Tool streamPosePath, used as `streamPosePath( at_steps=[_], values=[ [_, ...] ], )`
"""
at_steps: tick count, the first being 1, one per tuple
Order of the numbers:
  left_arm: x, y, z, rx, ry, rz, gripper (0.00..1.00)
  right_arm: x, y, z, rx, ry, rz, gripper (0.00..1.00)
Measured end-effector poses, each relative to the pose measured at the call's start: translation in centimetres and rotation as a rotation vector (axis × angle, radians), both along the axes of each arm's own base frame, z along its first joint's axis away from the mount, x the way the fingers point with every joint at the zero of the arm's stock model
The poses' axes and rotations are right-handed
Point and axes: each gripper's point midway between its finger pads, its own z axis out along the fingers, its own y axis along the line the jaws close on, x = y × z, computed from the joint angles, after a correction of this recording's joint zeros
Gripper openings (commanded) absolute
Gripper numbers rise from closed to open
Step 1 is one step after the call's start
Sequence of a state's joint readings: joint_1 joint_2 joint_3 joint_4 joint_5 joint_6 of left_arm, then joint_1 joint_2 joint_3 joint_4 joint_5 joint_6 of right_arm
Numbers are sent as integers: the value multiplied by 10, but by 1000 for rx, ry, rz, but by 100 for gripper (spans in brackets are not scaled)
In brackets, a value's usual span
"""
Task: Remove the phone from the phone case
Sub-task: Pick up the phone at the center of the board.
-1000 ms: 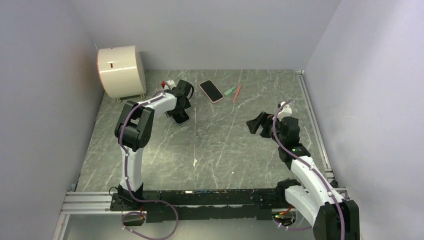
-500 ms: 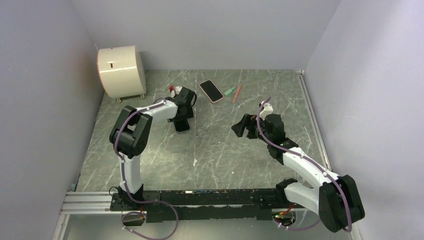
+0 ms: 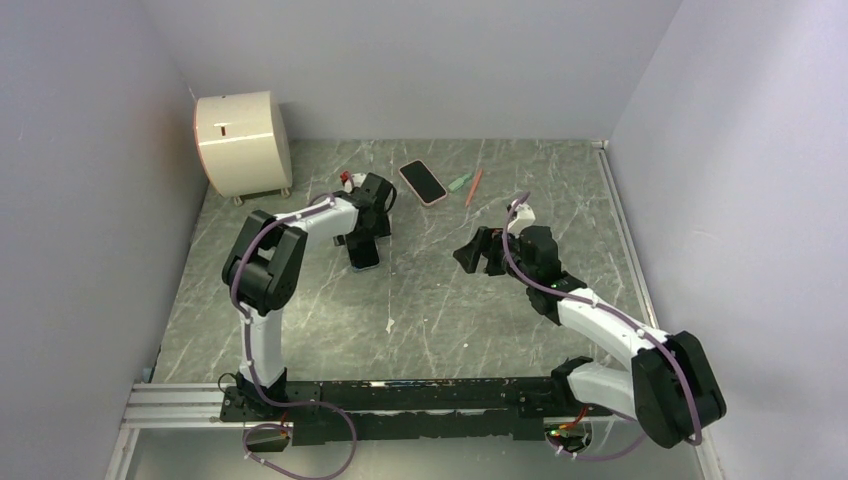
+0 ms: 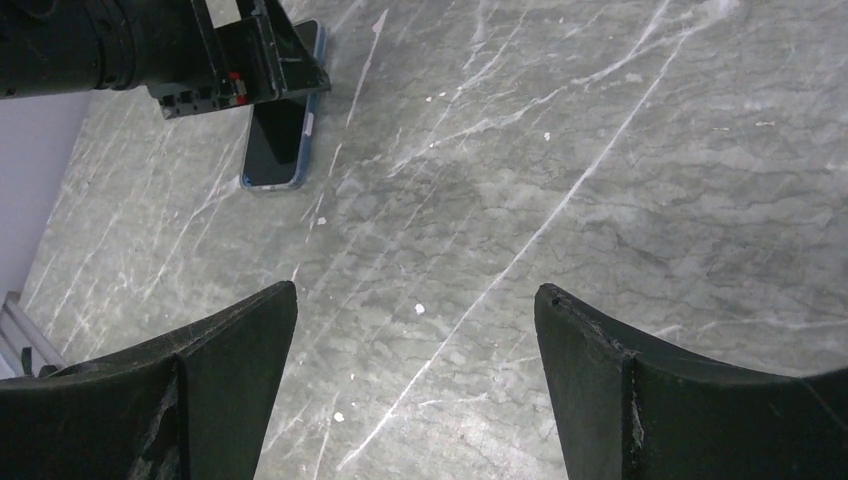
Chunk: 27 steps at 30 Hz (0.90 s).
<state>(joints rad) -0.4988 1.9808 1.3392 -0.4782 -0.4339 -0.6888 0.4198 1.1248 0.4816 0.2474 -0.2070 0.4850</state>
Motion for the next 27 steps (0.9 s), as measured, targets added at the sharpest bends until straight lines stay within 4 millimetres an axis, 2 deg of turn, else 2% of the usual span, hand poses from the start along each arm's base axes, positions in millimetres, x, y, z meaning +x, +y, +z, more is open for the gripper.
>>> streamPosePath(
  at_steps=[8,14,20,27],
  values=[
    [6,-6,-2,-27,-8,7,79,-3,19,-11,12,25,45,92],
    [5,-8,1,-66,-22,0,63,-8,37,-15,29,32,90,92],
    [-9,-16,4,-160,-13,-15,53,-8,61,-21,74,57,146,92],
    [-27,-27,9,-270,-1,-21,50,-10,88,-34,120,108,204,87]
  ],
)
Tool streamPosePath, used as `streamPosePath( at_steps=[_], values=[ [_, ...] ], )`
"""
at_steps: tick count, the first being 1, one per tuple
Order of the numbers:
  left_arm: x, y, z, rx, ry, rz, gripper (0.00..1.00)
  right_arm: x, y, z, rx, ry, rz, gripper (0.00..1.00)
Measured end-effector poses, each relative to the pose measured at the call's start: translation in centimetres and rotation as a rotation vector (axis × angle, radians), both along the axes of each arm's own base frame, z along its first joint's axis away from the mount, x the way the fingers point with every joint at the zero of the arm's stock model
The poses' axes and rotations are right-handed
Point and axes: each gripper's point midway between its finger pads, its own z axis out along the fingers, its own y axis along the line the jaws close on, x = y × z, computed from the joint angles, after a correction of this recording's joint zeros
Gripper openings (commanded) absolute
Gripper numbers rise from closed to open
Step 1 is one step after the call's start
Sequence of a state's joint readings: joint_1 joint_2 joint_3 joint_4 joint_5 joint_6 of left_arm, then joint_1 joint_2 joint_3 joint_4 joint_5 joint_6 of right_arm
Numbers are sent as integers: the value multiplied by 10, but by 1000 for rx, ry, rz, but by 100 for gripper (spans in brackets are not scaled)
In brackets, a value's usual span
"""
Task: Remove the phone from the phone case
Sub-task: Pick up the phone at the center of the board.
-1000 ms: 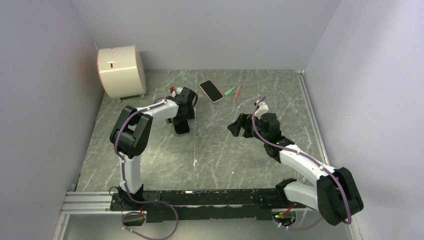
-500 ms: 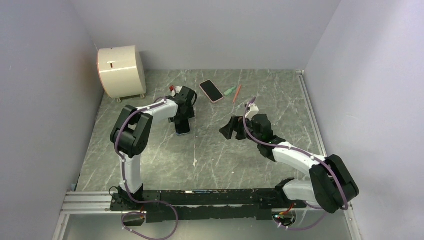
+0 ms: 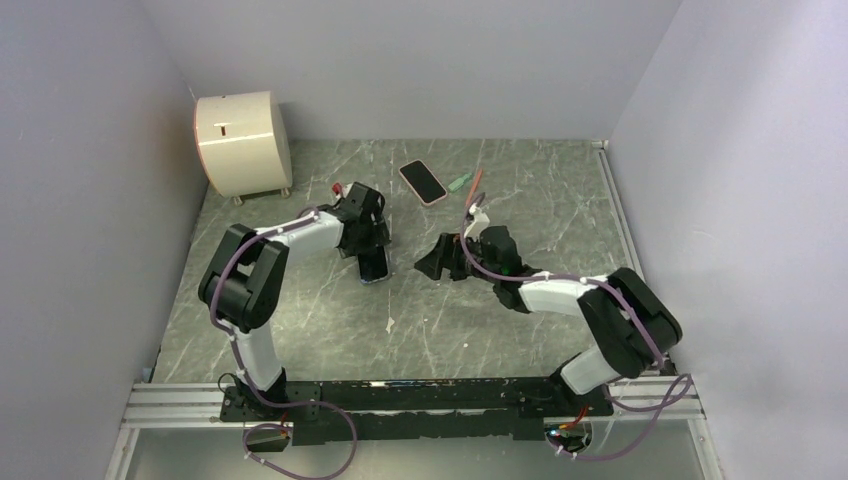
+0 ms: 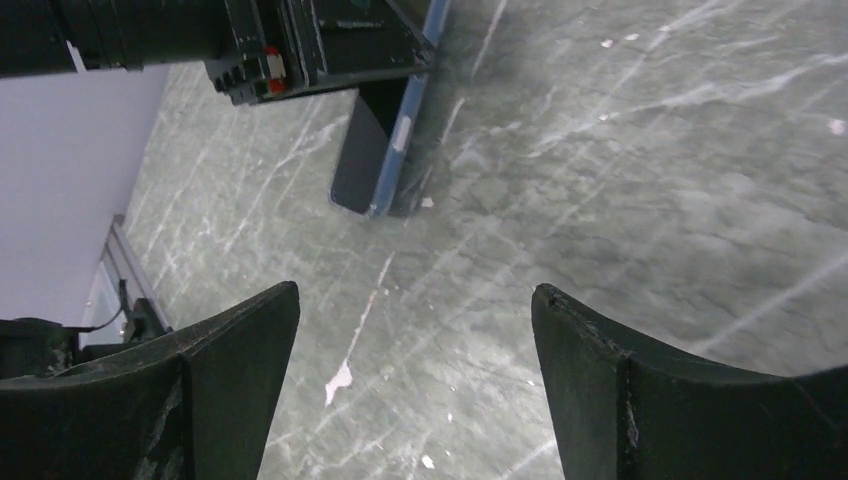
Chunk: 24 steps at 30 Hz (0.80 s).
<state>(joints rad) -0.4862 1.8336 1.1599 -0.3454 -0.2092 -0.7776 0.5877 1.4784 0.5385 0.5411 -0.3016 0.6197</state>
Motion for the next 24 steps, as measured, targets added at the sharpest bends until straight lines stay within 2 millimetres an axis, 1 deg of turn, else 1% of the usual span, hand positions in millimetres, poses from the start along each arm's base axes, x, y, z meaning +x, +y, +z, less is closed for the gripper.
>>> streamPosePath(
  at_steps=[5,9,13,16,19,22,24],
  values=[
    [-10,-10,3,-81,14,-13,47,8,18,-2,47,17,21,78],
    [-18,-17,8,-140,14,-20,45,14,29,-10,65,40,36,70],
    [-22,-22,18,-191,2,-19,43,19,41,-20,74,66,56,67],
    [-21,-25,25,-228,-18,-12,43,18,52,-25,76,77,79,66],
    [-21,-28,27,-252,-24,-11,42,18,62,-28,78,80,98,63],
    [-23,-31,28,-276,-24,-8,42,14,69,-34,86,93,122,56],
    [-26,-32,28,-288,-22,-9,42,12,70,-39,87,107,128,48]
  ],
)
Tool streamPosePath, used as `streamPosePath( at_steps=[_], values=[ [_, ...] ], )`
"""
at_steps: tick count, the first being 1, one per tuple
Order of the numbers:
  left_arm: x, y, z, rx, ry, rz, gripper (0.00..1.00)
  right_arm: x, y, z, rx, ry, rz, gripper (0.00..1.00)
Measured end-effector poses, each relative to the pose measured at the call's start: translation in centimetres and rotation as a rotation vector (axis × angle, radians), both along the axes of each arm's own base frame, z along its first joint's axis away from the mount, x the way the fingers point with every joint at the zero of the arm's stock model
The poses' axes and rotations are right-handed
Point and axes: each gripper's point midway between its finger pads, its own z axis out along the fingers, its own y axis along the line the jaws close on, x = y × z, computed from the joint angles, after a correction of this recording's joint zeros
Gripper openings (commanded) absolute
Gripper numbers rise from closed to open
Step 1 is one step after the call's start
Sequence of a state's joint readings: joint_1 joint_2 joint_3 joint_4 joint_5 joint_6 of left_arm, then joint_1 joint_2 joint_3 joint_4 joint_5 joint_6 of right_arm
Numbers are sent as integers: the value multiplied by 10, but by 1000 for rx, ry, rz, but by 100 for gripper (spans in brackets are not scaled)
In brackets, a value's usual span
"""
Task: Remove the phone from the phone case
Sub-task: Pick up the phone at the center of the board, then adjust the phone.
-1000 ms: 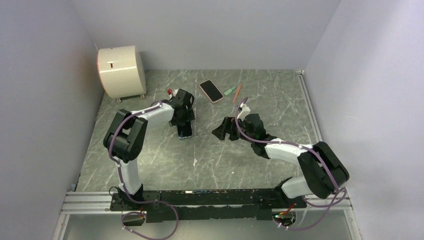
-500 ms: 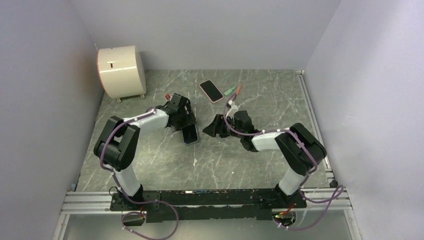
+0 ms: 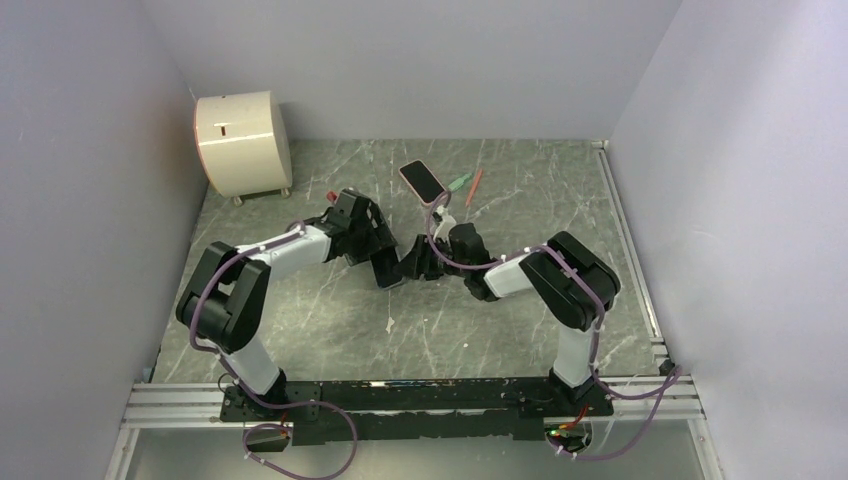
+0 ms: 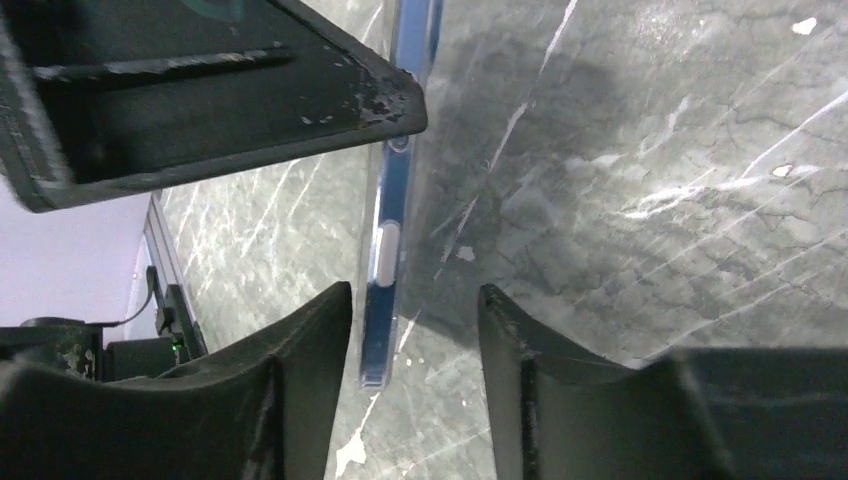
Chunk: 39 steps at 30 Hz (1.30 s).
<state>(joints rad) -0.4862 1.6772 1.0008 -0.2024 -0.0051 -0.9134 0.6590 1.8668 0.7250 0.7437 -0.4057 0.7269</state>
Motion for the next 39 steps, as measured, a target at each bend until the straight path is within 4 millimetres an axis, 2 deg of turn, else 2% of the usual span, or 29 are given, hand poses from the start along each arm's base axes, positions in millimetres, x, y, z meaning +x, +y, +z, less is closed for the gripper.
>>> streamPosePath(
  at_steps=[3,7,10,13,17,19,29,34,39],
  values=[
    [-3,-2,2,-19,2,-1,42,-3,1,-5,2,14,16,28],
    [-4,-4,8,-38,-5,-6,44,-5,4,1,22,5,35,0],
    [-5,-3,14,-44,-24,-8,51,-6,5,4,33,0,49,0],
    [-7,-1,21,-48,-48,-18,69,-8,6,12,49,-14,66,0],
    [-8,1,37,-71,-106,-41,87,-8,4,26,76,-36,79,0],
    [-10,2,48,-82,-152,-70,92,-10,2,36,94,-53,90,0],
    [-25,25,114,-121,-488,-233,94,0,-37,82,135,-131,38,0],
    [-37,27,131,-187,-580,-314,94,-1,-46,112,170,-211,56,0],
    [-48,17,137,-252,-622,-407,94,-14,-45,135,223,-268,110,0]
  ],
)
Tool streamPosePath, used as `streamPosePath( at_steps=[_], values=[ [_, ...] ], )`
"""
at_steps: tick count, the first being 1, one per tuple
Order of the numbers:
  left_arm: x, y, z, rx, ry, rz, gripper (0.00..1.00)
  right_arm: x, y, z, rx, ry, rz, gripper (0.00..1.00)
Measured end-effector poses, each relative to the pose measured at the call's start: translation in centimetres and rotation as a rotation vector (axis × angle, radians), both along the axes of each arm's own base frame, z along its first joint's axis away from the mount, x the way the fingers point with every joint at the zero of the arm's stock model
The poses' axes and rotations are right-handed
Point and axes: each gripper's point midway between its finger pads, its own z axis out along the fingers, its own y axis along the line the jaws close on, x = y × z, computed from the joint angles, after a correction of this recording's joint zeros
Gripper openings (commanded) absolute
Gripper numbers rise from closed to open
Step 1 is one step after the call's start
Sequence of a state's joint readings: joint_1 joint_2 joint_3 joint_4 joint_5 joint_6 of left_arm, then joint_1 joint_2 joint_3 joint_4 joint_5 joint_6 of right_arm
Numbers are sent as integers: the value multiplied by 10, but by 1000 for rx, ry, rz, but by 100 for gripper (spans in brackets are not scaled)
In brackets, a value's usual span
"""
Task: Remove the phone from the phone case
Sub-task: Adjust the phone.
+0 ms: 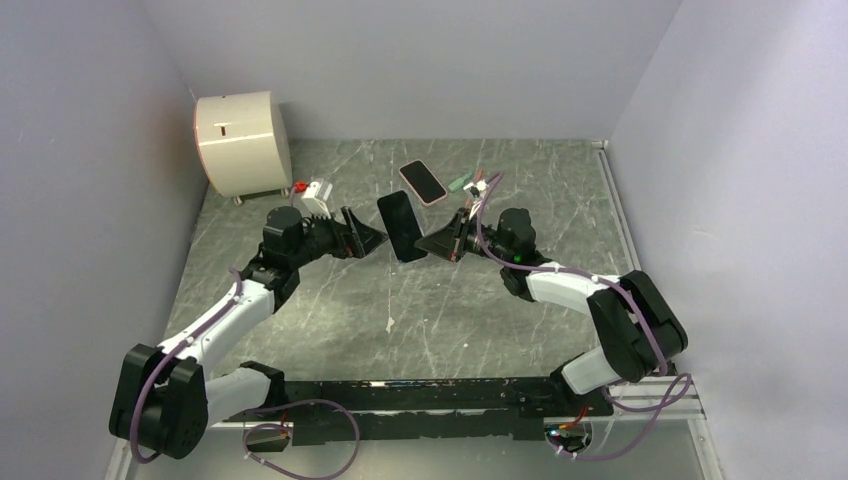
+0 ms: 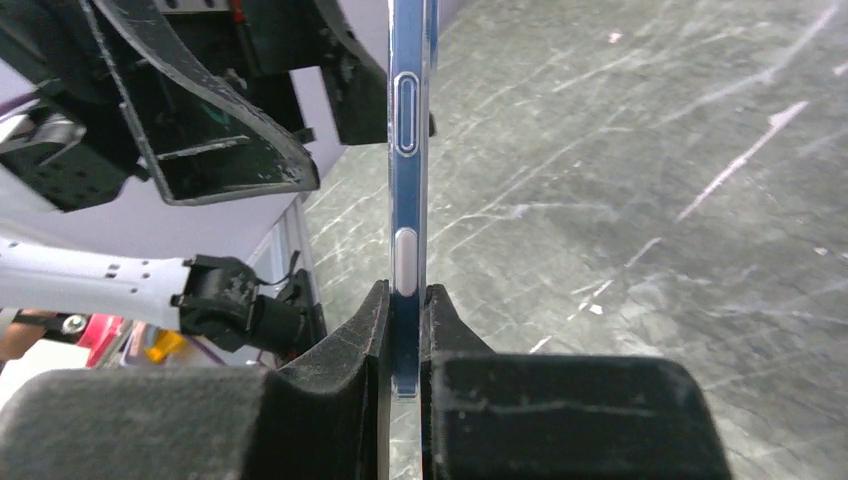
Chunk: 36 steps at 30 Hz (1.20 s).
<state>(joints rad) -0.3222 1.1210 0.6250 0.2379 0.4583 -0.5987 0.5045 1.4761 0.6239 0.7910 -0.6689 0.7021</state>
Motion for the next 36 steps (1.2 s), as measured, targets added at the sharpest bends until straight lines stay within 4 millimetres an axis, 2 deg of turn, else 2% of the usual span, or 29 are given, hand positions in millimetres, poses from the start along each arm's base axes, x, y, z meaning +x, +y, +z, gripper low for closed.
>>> streamPosePath(
  at_steps=[5,15,20,29,32,33,35,36],
  values=[
    [-12,-14,14,-64,-55,-107,92,-11,3,14,48,-30,63,0],
    [-27,-32,46,-188,-123,-256,78,-35,6,39,144,-84,176,0],
    [-34,-38,59,-241,-141,-321,71,-39,6,43,156,-92,199,0],
    [-41,-43,68,-294,-140,-379,30,-44,8,46,168,-91,223,0],
    [-41,-43,70,-310,-131,-380,7,-46,9,46,167,-94,229,0],
    [-42,-43,71,-316,-126,-385,3,-46,9,46,166,-98,229,6],
    [-44,-43,74,-324,-127,-388,2,-46,9,45,164,-98,230,20],
    [-45,-42,75,-324,-127,-387,2,-46,9,46,163,-100,229,33]
  ],
)
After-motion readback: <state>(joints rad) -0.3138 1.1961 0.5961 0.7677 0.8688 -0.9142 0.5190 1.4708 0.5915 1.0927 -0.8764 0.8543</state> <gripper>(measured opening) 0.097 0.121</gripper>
